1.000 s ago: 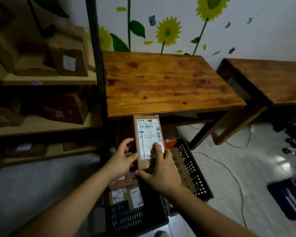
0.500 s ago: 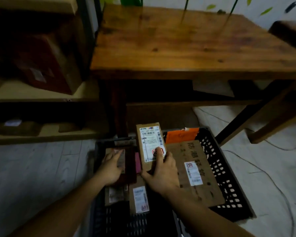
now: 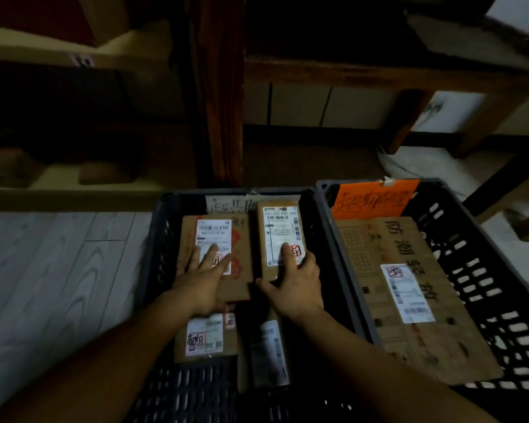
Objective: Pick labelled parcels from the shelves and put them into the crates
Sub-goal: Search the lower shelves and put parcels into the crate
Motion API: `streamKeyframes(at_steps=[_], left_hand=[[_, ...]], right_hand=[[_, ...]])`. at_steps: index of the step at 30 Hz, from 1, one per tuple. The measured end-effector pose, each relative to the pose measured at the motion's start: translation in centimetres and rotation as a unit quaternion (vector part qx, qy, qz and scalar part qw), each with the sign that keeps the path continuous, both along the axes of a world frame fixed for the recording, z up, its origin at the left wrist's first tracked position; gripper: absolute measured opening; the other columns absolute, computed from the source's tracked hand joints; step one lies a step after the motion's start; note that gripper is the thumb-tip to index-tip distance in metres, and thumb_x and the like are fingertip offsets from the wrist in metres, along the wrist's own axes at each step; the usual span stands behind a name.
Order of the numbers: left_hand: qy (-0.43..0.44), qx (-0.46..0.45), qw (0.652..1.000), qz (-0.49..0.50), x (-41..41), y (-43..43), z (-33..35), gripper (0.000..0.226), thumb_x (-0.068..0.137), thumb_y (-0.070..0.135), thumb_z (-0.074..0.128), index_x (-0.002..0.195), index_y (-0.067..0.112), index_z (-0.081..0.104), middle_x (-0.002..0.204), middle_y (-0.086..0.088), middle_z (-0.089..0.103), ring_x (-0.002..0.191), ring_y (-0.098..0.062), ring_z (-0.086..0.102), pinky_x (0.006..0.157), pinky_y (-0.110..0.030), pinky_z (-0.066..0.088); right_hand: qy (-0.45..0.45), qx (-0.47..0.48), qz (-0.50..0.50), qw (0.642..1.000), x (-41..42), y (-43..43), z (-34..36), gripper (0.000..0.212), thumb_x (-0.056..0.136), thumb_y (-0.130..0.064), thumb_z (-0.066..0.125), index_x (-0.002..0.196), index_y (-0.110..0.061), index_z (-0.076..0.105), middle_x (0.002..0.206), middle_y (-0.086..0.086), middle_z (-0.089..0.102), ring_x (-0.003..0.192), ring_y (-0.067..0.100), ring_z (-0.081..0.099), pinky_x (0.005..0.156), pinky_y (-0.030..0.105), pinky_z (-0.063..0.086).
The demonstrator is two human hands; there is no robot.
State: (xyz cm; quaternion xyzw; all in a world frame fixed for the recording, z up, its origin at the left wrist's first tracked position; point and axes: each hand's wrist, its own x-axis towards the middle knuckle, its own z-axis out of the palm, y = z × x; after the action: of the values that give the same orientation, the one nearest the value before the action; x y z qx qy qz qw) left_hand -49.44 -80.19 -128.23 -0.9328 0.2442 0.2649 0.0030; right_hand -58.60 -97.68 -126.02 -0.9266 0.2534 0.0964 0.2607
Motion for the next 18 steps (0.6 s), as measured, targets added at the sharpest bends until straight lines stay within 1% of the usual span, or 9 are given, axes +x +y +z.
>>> streamKeyframes(at_steps=[3, 5, 6, 10, 14, 16, 18], left_hand=[[-0.023, -0.002, 1.000, -0.008, 0.2, -0.1, -0.6, 0.114, 0.066, 0.068, 0.065, 0.147, 0.041, -0.012, 0.156, 0.003, -0.026, 0.143, -0.030, -0.023, 0.114, -0.054, -0.003], [-0.034, 0.001, 0.999, -0.015, 0.3, 0.0, -0.8, 0.114, 0.066, 0.068, 0.065, 0.146, 0.042, -0.012, 0.156, 0.003, -0.024, 0.143, -0.031, -0.021, 0.114, -0.054, -0.004], [-0.038, 0.001, 0.999, -0.016, 0.3, 0.1, -0.9, 0.114, 0.066, 0.068, 0.065, 0.146, 0.042, -0.012, 0.156, 0.003, -0.024, 0.143, -0.030, -0.021, 0.114, -0.054, -0.004], [-0.035, -0.003, 0.999, -0.013, 0.3, 0.2, -0.9, 0.113, 0.068, 0.062, 0.066, 0.144, 0.044, -0.015, 0.156, 0.004, -0.025, 0.143, -0.028, -0.023, 0.113, -0.054, -0.004], [-0.023, 0.013, 1.000, -0.013, 0.2, -0.1, -0.9, 0.114, 0.069, 0.063, 0.066, 0.145, 0.042, -0.017, 0.155, 0.002, -0.029, 0.141, -0.028, -0.027, 0.113, -0.055, -0.007], [0.002, 0.021, 1.000, -0.011, 0.2, 0.1, 0.3, 0.114, 0.068, 0.068, 0.064, 0.146, 0.040, -0.016, 0.155, 0.000, -0.028, 0.142, -0.029, -0.026, 0.112, -0.056, -0.007], [0.037, 0.015, 0.999, 0.003, 0.0, 0.7, 2.7, 0.111, 0.070, 0.071, 0.060, 0.147, 0.039, -0.012, 0.156, -0.001, -0.026, 0.142, -0.027, -0.025, 0.112, -0.057, -0.008]], right_hand=[[-0.001, -0.010, 0.002, 1.000, 0.8, -0.4, -2.2, 0.091, 0.079, -0.065, 0.060, 0.151, -0.033, 0.015, 0.151, 0.018, 0.013, 0.138, 0.038, 0.020, 0.113, 0.042, 0.026], [0.004, -0.008, 0.006, 1.000, 1.0, -0.4, -3.1, 0.091, 0.078, -0.066, 0.059, 0.151, -0.033, 0.016, 0.150, 0.017, 0.015, 0.137, 0.037, 0.021, 0.113, 0.042, 0.028], [0.006, -0.003, 0.007, 1.000, 1.0, -0.4, -3.5, 0.092, 0.078, -0.068, 0.058, 0.151, -0.034, 0.014, 0.152, 0.015, 0.012, 0.139, 0.036, 0.019, 0.114, 0.042, 0.027], [0.042, 0.027, 0.015, 0.999, 0.9, -1.2, -4.3, 0.092, 0.080, -0.075, 0.049, 0.152, -0.042, 0.002, 0.160, 0.011, -0.010, 0.147, 0.034, 0.003, 0.118, 0.046, 0.021], [0.084, 0.031, 0.016, 0.996, 1.1, -1.2, -3.8, 0.092, 0.079, -0.080, 0.044, 0.152, -0.045, -0.001, 0.160, 0.010, -0.021, 0.148, 0.036, -0.003, 0.118, 0.049, 0.016], [0.118, 0.017, 0.026, 0.993, 1.4, -0.8, -2.2, 0.092, 0.079, -0.081, 0.040, 0.152, -0.043, -0.002, 0.159, 0.011, -0.026, 0.148, 0.039, -0.009, 0.118, 0.052, 0.010], [0.141, -0.007, 0.051, 0.989, 1.5, -0.3, 0.7, 0.092, 0.081, -0.081, 0.035, 0.153, -0.040, -0.004, 0.159, 0.010, -0.026, 0.147, 0.038, -0.015, 0.118, 0.053, 0.003]])
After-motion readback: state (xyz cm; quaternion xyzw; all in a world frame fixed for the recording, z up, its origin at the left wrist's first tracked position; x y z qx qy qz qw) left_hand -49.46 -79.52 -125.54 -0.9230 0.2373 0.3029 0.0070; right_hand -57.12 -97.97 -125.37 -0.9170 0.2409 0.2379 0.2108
